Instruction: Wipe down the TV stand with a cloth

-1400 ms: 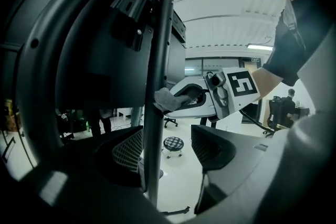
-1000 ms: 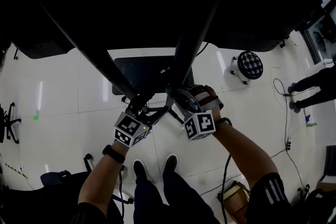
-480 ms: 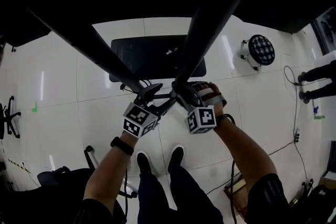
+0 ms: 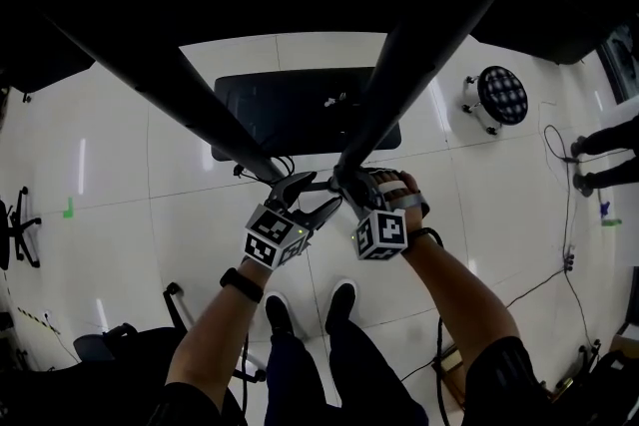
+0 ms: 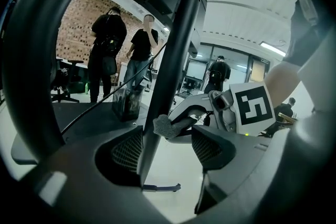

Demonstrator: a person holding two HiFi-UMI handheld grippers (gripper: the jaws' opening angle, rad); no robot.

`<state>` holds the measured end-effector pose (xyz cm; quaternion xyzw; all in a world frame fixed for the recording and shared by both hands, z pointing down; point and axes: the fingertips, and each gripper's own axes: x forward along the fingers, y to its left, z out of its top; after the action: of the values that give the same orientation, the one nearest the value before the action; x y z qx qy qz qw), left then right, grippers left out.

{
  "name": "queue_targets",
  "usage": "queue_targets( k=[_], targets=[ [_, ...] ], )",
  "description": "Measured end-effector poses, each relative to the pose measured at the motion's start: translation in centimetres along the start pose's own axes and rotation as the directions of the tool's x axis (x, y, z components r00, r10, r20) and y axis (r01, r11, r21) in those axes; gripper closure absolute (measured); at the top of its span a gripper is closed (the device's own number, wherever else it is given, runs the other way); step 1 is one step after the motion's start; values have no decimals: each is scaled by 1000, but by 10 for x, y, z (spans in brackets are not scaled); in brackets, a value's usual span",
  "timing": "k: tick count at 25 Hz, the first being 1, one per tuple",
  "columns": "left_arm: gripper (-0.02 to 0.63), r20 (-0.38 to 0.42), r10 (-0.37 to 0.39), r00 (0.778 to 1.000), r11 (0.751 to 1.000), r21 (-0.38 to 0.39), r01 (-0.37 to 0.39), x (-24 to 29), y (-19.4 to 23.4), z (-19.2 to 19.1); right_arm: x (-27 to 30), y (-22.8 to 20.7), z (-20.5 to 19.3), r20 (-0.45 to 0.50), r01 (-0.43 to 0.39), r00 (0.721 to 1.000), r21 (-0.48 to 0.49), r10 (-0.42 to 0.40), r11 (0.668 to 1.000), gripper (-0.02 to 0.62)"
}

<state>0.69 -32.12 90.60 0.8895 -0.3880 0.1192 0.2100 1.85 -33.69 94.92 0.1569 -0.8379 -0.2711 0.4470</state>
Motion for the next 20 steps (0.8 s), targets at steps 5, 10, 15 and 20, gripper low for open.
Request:
queue_targets(
  k=[5, 10, 15, 20],
  targets=[
    [291, 33, -24, 999, 1000, 14, 23, -25, -11, 32, -35, -20, 36, 78, 26, 996, 181, -40, 983, 534],
    [291, 81, -36, 996, 997, 69, 31, -84, -31, 75, -104, -31, 95, 194, -28, 980, 399, -55, 917, 534],
    [291, 126, -54, 990, 994, 96, 42, -162, -67, 118, -180, -38, 151, 253, -62, 964, 506, -79, 860, 534],
    [291, 182, -33, 983, 997, 72, 20, -254, -96, 146, -257, -47, 214, 318, -82, 937, 599, -143, 796, 534]
  ],
)
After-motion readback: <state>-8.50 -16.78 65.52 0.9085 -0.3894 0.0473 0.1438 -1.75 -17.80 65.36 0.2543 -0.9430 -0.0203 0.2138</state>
